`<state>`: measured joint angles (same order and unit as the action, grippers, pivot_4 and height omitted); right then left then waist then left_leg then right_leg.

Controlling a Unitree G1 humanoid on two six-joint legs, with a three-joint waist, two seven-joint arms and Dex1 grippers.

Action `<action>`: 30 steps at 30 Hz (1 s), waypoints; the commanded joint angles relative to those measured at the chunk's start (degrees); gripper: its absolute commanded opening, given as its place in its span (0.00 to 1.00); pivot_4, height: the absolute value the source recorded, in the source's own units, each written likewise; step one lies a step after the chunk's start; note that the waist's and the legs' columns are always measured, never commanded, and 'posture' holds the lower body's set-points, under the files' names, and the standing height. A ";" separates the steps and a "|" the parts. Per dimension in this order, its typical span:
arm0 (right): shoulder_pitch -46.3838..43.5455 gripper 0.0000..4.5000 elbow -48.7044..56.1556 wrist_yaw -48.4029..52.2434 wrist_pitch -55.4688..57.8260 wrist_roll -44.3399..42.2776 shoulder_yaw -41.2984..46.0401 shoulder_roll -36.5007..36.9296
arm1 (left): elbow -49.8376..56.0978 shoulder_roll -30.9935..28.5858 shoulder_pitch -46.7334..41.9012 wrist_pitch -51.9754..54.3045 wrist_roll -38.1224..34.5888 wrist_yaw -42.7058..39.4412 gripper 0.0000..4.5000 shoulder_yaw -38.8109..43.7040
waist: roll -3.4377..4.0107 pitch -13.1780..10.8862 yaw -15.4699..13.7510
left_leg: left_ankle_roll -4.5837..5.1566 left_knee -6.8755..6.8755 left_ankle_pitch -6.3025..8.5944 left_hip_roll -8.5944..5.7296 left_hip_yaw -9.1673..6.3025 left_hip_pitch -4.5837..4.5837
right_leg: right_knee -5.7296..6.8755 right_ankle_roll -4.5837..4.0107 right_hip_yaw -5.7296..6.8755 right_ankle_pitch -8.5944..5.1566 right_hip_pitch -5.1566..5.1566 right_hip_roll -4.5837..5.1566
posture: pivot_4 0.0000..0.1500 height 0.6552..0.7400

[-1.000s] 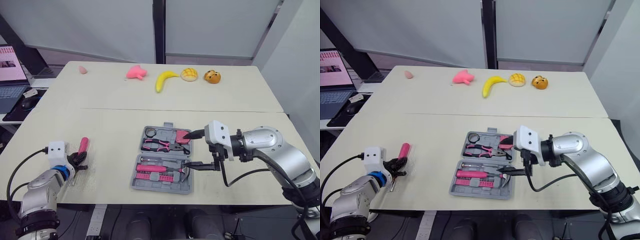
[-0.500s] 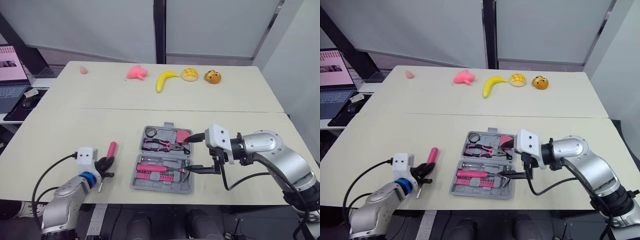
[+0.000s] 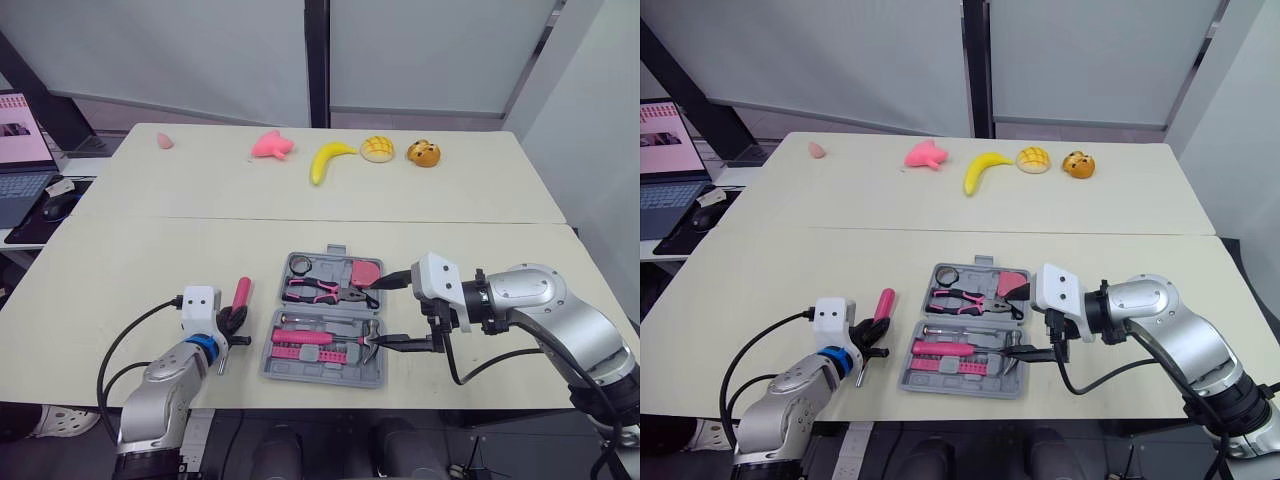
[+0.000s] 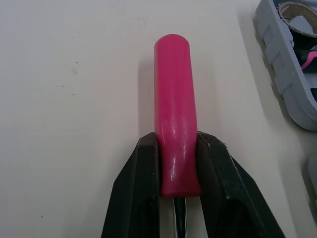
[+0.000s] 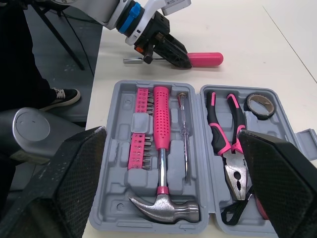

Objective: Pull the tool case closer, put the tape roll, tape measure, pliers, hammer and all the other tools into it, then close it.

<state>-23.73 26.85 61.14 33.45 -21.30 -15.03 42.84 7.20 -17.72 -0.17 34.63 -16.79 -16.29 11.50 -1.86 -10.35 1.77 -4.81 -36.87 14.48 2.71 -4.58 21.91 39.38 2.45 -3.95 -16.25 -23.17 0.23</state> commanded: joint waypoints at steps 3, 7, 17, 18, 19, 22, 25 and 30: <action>-0.18 1.00 2.39 0.19 -0.83 0.42 0.40 0.83 | 0.81 0.43 0.76 -0.35 -0.31 0.24 0.30 0.44 | 0.00 0.00 0.00 | 0.00 0.00 0.00 0.00 0.00 0.00 | 0.00 0.00 0.00 0.00 0.00 0.00 | 1.00 0.83; 0.05 1.00 2.32 0.31 -1.31 0.69 0.60 1.01 | 3.65 0.88 2.30 -1.04 -0.42 0.63 0.56 0.76 | 0.00 0.00 0.14 | 0.00 0.01 0.00 0.00 0.00 0.00 | -0.01 0.00 0.00 0.00 0.00 0.00 | 1.00 0.83; -0.48 1.00 2.32 0.44 -1.07 0.40 1.23 1.48 | 9.46 2.07 6.37 -1.95 -1.73 1.14 0.95 1.73 | 0.00 0.00 0.07 | 0.00 0.01 0.00 0.00 0.00 0.02 | -0.07 0.01 0.00 0.00 0.00 0.00 | 1.00 0.83; -0.63 1.00 2.39 0.34 -0.94 0.36 1.31 1.44 | 10.19 1.84 6.57 -2.95 -1.92 0.71 0.95 2.18 | 0.00 0.00 0.06 | 0.00 0.02 0.00 0.00 0.00 0.02 | -0.09 0.01 -0.01 0.00 0.00 0.00 | 1.00 0.83; -0.76 1.00 2.46 0.24 -0.83 0.32 1.39 1.41 | 10.84 1.61 6.68 -3.80 -2.23 0.20 0.95 2.63 | 0.00 -0.01 0.06 | 0.00 0.02 0.00 0.00 0.00 0.04 | -0.10 0.02 0.00 0.00 0.00 0.00 | 1.00 0.83; -1.17 1.00 2.85 -0.56 -0.20 0.02 1.98 1.08 | 13.21 -1.87 7.38 -7.06 -3.40 -4.83 0.95 4.14 | 0.00 -0.01 0.06 | 0.00 0.02 0.00 0.01 -0.01 0.06 | -0.14 0.02 0.01 0.01 0.00 0.00 | 1.00 0.83; -1.23 1.00 3.79 -1.71 0.92 -0.55 2.62 0.66 | 14.31 -8.55 8.20 -12.95 -3.59 -13.89 0.95 3.96 | 0.03 -0.02 0.08 | 0.00 0.05 0.00 0.01 -0.01 0.05 | -0.17 0.02 0.02 0.01 -0.01 -0.01 | 1.00 0.83; 0.23 1.00 6.38 -4.39 3.42 -1.54 3.20 0.62 | 6.87 -22.13 4.03 -25.98 -2.19 -32.44 0.95 2.83 | 0.09 -0.07 -0.07 | 0.00 0.07 0.00 0.01 0.04 0.11 | -0.33 0.07 0.01 0.04 -0.01 0.01 | 1.00 0.83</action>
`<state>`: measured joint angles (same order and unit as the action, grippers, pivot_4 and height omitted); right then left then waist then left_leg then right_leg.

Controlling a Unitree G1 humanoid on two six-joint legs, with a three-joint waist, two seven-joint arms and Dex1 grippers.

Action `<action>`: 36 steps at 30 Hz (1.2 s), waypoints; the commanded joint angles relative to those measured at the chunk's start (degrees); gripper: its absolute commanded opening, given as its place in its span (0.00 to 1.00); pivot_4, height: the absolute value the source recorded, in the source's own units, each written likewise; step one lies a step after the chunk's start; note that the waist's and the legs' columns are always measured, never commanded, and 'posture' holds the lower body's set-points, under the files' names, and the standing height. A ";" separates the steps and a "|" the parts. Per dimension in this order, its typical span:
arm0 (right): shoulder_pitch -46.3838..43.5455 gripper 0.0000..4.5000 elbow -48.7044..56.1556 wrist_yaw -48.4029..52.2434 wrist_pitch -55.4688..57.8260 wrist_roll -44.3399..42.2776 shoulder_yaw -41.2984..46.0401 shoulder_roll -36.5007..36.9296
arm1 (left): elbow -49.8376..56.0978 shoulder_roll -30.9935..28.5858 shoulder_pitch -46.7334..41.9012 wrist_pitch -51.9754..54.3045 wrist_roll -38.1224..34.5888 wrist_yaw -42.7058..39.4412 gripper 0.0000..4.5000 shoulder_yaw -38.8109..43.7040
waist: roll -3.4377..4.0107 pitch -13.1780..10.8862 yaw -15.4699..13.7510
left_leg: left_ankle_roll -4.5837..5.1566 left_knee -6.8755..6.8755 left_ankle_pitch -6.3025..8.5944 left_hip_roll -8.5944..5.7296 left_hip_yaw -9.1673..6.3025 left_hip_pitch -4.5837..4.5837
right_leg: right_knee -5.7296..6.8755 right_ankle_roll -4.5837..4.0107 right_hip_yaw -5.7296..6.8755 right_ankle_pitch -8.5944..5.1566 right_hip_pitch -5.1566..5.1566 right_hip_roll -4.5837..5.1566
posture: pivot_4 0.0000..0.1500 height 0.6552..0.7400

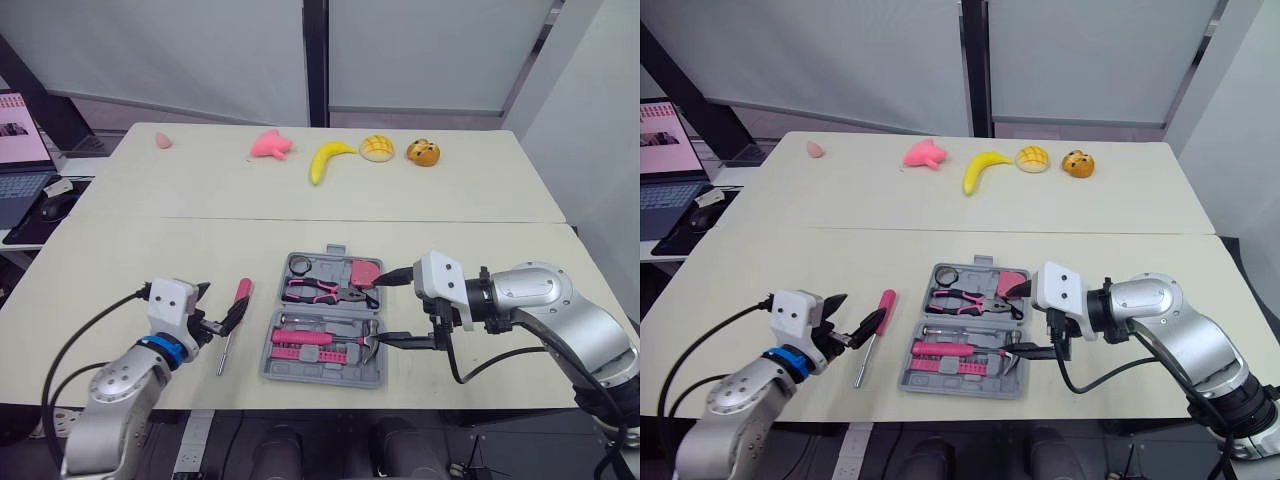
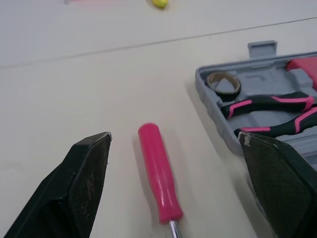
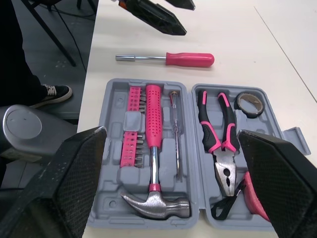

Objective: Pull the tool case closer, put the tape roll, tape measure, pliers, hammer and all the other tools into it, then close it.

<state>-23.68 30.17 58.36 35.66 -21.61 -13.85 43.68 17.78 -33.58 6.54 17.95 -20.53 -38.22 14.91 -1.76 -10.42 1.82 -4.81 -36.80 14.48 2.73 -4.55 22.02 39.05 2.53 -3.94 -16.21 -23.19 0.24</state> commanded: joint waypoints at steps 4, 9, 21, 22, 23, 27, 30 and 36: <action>1.83 1.00 5.51 -3.51 3.14 -1.65 1.48 -0.75 | -17.27 -15.78 -11.81 -23.51 5.38 -25.81 0.95 -5.59 | 0.11 -0.07 -0.14 | 0.00 0.02 0.00 0.00 0.02 0.03 | -0.05 0.01 0.00 -0.02 -0.02 0.01 | 1.00 0.83; 3.19 1.00 8.78 -7.48 6.75 -2.04 -0.10 -3.36 | -42.38 -21.59 -33.62 -50.26 14.84 -45.23 0.95 -18.70 | 0.19 -0.14 -0.25 | 0.00 0.01 0.00 0.00 0.00 0.14 | -0.06 -0.05 0.07 0.03 -0.09 -0.02 | 1.00 0.83; 4.57 1.00 13.66 -14.82 12.10 -3.20 -3.08 -7.96 | -82.44 -15.31 -68.53 -93.54 46.55 -43.56 0.95 -45.00 | 0.19 -0.14 0.08 | 0.03 -0.10 0.00 0.00 -0.14 0.75 | -0.08 -0.04 0.17 0.08 -0.47 -0.07 | 1.00 0.83; 4.60 1.00 14.01 -15.19 12.47 -3.34 -3.18 -8.12 | -83.71 -14.76 -69.68 -94.67 48.95 -41.13 0.95 -46.31 | 0.19 -0.14 0.09 | 0.03 -0.11 0.00 0.00 -0.15 0.76 | -0.08 -0.02 0.18 0.08 -0.47 -0.06 | 1.00 0.83; 4.54 1.00 14.31 -15.53 12.90 -3.53 -3.25 -8.31 | -84.70 -14.27 -70.56 -95.64 51.14 -38.73 0.95 -47.47 | 0.19 -0.14 0.09 | 0.03 -0.11 0.00 -0.01 -0.15 0.77 | -0.07 -0.01 0.17 0.08 -0.47 -0.06 | 1.00 0.83; 4.61 1.00 15.57 -16.25 14.41 -4.56 -2.86 -8.29 | -84.90 -12.20 -72.45 -95.98 67.42 -21.82 0.95 -55.14 | 0.19 -0.14 0.45 | 0.04 -0.12 -0.01 0.00 -0.22 0.74 | -0.01 0.00 0.21 0.08 -0.47 -0.07 | 1.00 0.83; 4.47 1.00 16.19 -16.60 15.31 -5.46 -2.50 -7.82 | -85.05 -11.54 -74.46 -93.30 80.52 -4.00 0.95 -62.84 | 0.17 -0.14 0.45 | 0.04 -0.17 -0.01 0.00 -0.22 0.74 | 0.00 0.05 0.20 0.11 -0.44 -0.06 | 1.00 0.83; 4.52 1.00 16.89 -16.43 16.12 -6.46 -1.90 -6.72 | -87.67 -7.89 -77.04 -88.20 96.63 23.61 0.95 -76.04 | 0.31 -0.07 -0.05 | 0.03 -0.15 -0.01 -0.04 -0.22 0.49 | 0.00 0.17 0.19 0.06 -0.22 -0.02 | 1.00 0.83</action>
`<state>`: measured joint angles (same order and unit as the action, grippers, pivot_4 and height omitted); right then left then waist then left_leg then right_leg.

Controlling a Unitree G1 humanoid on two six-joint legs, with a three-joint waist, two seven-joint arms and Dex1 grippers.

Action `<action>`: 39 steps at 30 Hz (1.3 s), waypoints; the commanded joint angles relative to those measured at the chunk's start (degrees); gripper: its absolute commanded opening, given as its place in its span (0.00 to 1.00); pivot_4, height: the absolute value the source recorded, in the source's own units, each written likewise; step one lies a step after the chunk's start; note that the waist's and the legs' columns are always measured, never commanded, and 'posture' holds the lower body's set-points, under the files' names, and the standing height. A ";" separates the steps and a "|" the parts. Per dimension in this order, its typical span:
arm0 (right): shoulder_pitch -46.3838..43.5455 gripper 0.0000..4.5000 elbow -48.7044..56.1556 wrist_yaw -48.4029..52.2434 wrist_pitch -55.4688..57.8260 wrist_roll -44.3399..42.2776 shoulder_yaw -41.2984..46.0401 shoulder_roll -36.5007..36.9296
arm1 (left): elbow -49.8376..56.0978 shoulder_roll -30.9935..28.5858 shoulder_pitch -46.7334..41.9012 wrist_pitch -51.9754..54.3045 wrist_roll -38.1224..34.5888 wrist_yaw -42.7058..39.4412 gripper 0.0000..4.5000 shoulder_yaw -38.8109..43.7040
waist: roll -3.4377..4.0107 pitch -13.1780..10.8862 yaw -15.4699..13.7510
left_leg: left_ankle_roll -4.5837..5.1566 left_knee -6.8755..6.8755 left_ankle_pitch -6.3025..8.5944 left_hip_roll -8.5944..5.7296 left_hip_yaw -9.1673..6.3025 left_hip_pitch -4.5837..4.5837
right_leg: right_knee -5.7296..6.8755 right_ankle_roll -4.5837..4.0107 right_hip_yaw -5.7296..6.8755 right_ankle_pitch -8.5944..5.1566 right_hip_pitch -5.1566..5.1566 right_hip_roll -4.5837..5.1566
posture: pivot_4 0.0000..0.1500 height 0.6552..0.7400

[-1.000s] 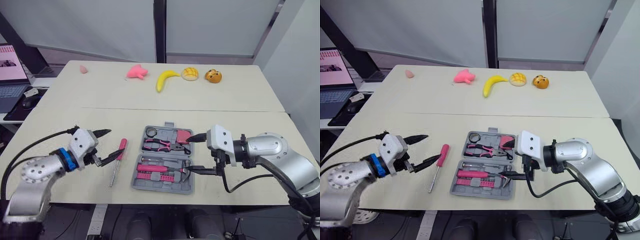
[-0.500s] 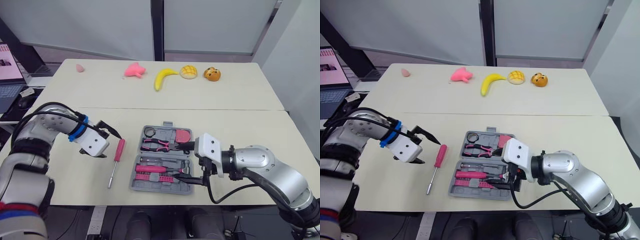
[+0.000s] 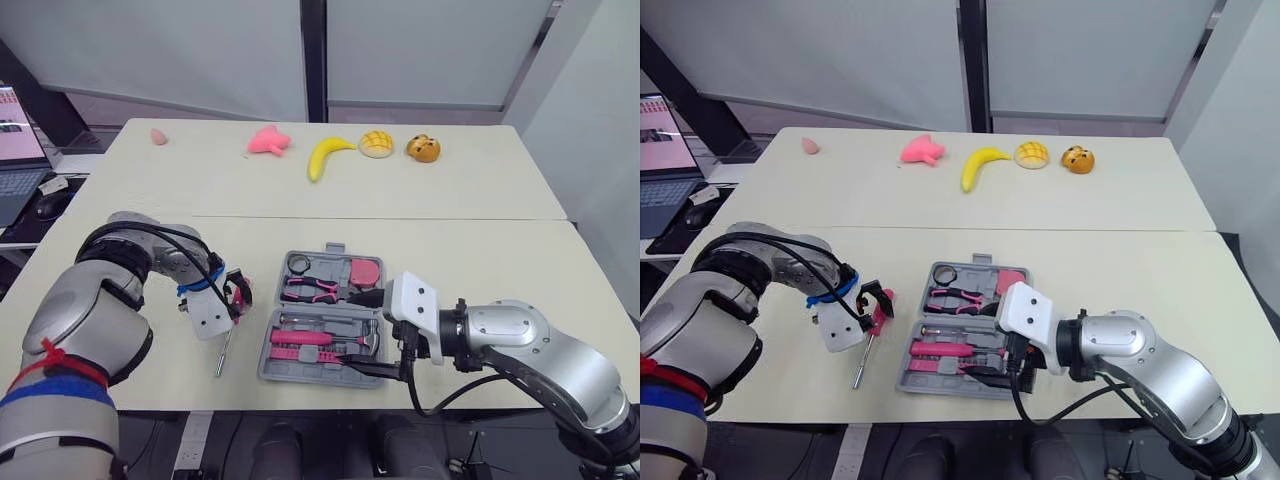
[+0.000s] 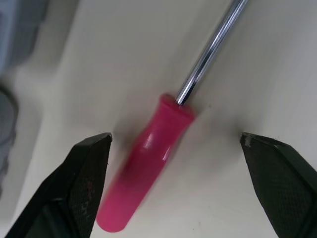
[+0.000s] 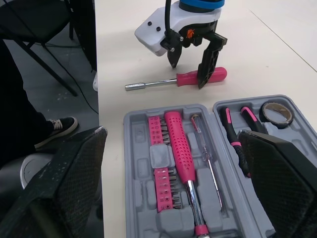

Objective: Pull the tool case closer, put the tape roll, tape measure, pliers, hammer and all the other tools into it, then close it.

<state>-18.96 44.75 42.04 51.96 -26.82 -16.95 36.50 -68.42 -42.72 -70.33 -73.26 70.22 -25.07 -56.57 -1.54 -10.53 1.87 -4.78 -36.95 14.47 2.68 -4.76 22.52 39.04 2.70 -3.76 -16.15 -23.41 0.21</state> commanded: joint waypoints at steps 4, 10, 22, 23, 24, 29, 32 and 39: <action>-0.16 1.00 2.60 -0.28 -0.11 -1.97 1.55 0.95 | -3.50 3.20 -0.78 2.56 9.63 20.35 0.76 -8.82 | 0.36 0.21 -0.27 | 0.01 0.02 -0.01 -0.03 0.08 -0.41 | 0.03 0.29 -0.08 -0.06 0.33 0.02 | 1.00 0.83; -0.07 1.00 2.34 -0.54 -0.79 -2.17 1.46 1.76 | -3.50 3.90 -0.86 -2.91 10.54 28.10 0.42 -10.64 | 0.52 0.30 -0.60 | 0.01 0.02 -0.01 -0.09 0.15 -0.53 | 0.01 0.35 -0.16 -0.04 0.46 0.07 | 1.00 0.83; 0.20 1.00 0.60 -0.15 -3.02 -1.29 0.01 1.59 | -0.88 -0.65 -4.24 -7.45 17.21 41.06 0.11 -17.02 | 0.07 0.08 -0.35 | 0.00 0.02 -0.01 -0.26 0.16 -0.41 | -0.04 0.41 -0.13 -0.07 0.41 0.29 | 1.00 0.83; 0.19 1.00 0.42 -0.07 -3.24 -1.28 -0.14 1.53 | -0.49 -0.88 -4.72 -7.62 17.94 42.54 0.11 -17.75 | 0.04 0.07 -0.34 | 0.00 0.01 -0.01 -0.26 0.16 -0.40 | -0.04 0.40 -0.13 -0.07 0.40 0.29 | 1.00 0.83; 0.13 1.00 0.32 -0.07 -3.35 -1.27 -0.34 1.41 | -0.19 -1.14 -5.16 -7.82 18.54 43.90 0.11 -18.39 | 0.00 0.06 -0.33 | 0.00 0.01 -0.01 -0.26 0.16 -0.37 | -0.03 0.39 -0.13 -0.06 0.38 0.29 | 1.00 0.83; -0.02 1.00 -0.12 0.00 -3.81 -1.22 -0.93 1.20 | 0.88 -2.70 -6.88 -9.19 20.62 49.73 0.11 -21.02 | -0.10 0.02 -0.34 | 0.00 -0.02 -0.01 -0.26 0.13 -0.16 | -0.02 0.26 -0.08 0.04 0.22 0.30 | 1.00 0.83; -0.20 1.00 -0.30 -0.11 -3.90 -1.30 -1.26 1.02 | 1.61 -4.63 -7.45 -10.38 21.43 52.16 0.11 -22.05 | -0.11 0.02 -0.33 | 0.00 -0.02 -0.01 -0.26 0.13 -0.16 | -0.03 0.20 -0.07 0.07 0.21 0.30 | 1.00 0.83; -0.45 1.00 -0.59 -0.14 -4.00 -0.93 -2.51 0.89 | 2.64 -9.52 -7.70 -12.16 20.60 55.99 0.11 -21.07 | -0.13 0.03 -0.22 | -0.01 -0.03 -0.01 -0.25 0.13 -0.16 | -0.01 0.20 -0.04 0.07 0.21 0.30 | 1.00 0.83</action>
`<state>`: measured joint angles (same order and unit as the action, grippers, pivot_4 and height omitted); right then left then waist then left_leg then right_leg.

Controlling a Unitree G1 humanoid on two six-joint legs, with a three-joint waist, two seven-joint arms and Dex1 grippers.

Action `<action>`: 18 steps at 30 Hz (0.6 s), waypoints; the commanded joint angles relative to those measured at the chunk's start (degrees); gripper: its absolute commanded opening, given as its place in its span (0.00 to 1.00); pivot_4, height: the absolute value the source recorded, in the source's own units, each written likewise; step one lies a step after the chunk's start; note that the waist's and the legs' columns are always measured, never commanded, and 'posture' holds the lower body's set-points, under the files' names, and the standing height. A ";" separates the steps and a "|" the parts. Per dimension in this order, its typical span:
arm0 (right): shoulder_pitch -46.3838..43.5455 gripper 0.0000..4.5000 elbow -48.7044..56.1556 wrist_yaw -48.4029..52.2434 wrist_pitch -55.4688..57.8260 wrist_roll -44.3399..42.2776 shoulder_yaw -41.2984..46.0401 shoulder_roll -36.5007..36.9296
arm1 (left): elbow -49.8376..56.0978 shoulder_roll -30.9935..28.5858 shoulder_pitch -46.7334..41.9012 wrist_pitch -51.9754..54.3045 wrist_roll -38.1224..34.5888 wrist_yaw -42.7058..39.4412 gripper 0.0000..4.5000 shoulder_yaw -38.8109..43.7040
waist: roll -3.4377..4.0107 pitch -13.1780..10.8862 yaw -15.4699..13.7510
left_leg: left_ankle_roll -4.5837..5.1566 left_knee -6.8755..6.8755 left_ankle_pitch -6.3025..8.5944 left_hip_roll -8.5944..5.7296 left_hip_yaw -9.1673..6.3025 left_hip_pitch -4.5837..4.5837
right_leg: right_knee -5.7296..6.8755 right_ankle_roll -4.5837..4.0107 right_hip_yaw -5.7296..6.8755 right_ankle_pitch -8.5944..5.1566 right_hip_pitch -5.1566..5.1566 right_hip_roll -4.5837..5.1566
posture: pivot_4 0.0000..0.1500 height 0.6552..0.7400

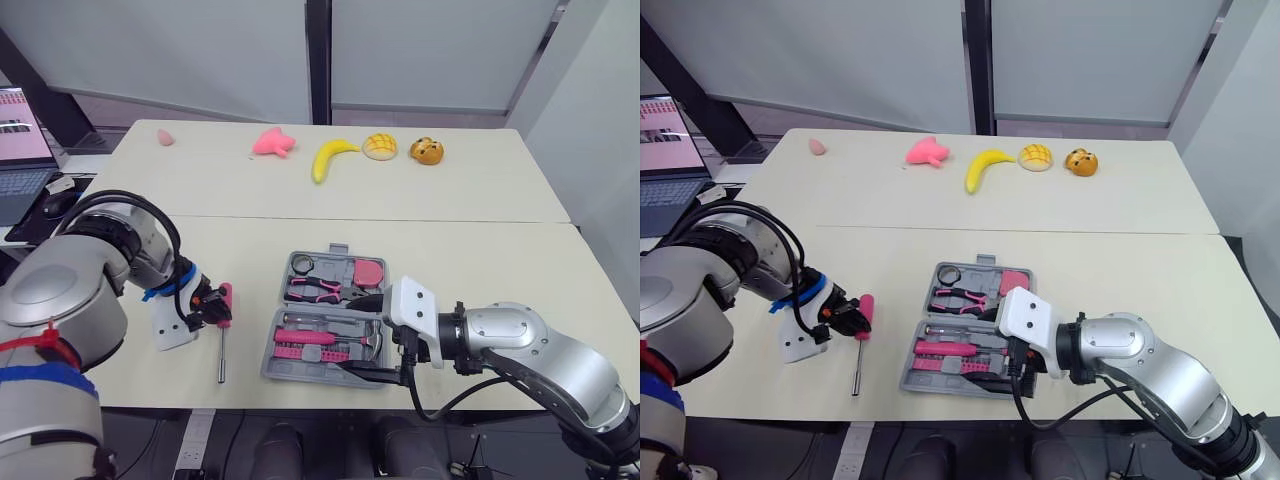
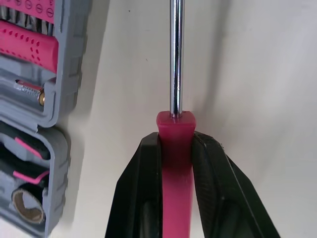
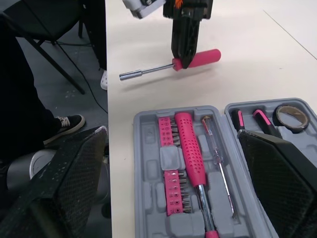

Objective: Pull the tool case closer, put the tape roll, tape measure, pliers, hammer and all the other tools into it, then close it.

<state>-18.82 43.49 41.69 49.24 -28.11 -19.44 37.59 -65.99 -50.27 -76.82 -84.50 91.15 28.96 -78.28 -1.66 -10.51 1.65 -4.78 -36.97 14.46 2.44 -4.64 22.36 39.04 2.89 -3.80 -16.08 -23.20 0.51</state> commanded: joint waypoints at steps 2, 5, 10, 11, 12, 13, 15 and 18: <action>-1.08 1.00 0.04 0.25 -1.57 1.24 -0.95 -0.15 | 0.99 -3.43 -0.74 -0.49 -0.79 4.07 0.11 1.35 | -0.07 0.03 0.00 | 0.00 -0.01 0.00 0.00 0.00 0.00 | 0.00 0.00 0.00 0.00 0.00 0.01 | 1.00 0.83; -1.89 1.00 -1.00 0.15 -1.92 2.38 -2.07 -0.42 | -0.07 -4.16 -0.05 -0.17 -3.13 4.72 0.11 3.67 | -0.13 0.06 0.00 | 0.00 -0.02 0.00 0.00 0.00 0.00 | 0.01 0.01 0.01 0.00 0.00 0.01 | 1.00 0.83; -3.24 1.00 -2.26 0.45 -1.81 3.18 -3.17 -0.92 | -2.72 -5.57 1.75 -3.13 -9.51 -1.33 0.11 8.88 | -0.16 0.08 0.00 | 0.00 -0.03 0.00 0.00 0.00 0.00 | 0.02 -0.01 0.02 0.01 0.00 0.01 | 1.00 0.83; -3.45 1.00 -2.44 0.51 -1.76 3.24 -3.34 -0.97 | -2.90 -6.08 2.15 -3.92 -11.01 -2.89 0.11 10.09 | -0.16 0.08 0.01 | 0.00 -0.02 0.00 0.01 0.00 0.00 | 0.02 -0.01 0.03 0.01 0.00 0.01 | 1.00 0.83; -3.67 1.00 -2.64 0.49 -1.72 3.32 -3.51 -1.08 | -3.32 -6.51 2.47 -4.64 -12.43 -4.90 0.11 11.19 | -0.16 0.08 0.00 | -0.01 -0.02 0.00 0.01 0.00 0.00 | 0.01 -0.01 0.03 0.02 0.00 0.01 | 1.00 0.83; -3.81 1.00 -2.77 0.46 -1.70 3.37 -3.61 -1.16 | -3.59 -6.81 2.75 -5.05 -13.58 -6.68 0.11 12.14 | -0.16 0.08 0.01 | -0.01 -0.01 0.00 0.01 0.00 0.00 | 0.02 -0.01 0.03 0.02 -0.01 0.01 | 1.00 0.83; -4.07 1.00 -3.02 0.38 -1.65 3.49 -3.81 -1.33 | -3.94 -7.42 3.37 -5.76 -15.65 -10.43 0.11 13.74 | -0.16 0.08 0.02 | -0.01 -0.01 0.00 0.02 0.00 0.01 | 0.03 -0.02 0.05 0.02 -0.02 0.00 | 1.00 0.83; -4.86 1.00 -3.76 0.11 -1.37 4.13 -4.51 -1.97 | -5.34 -8.82 4.23 -7.03 -20.00 -17.13 0.11 16.86 | -0.16 0.08 0.13 | 0.00 -0.02 0.00 0.02 0.00 -0.01 | 0.05 -0.03 0.04 0.02 -0.02 0.00 | 1.00 0.83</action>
<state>-22.67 39.26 41.79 48.24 -24.22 -23.93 35.88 -70.09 -57.48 -72.57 -90.26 74.21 15.44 -63.72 -1.82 -10.43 1.79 -4.79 -37.00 14.45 2.46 -4.64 22.35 39.09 2.86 -3.76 -16.05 -23.22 0.51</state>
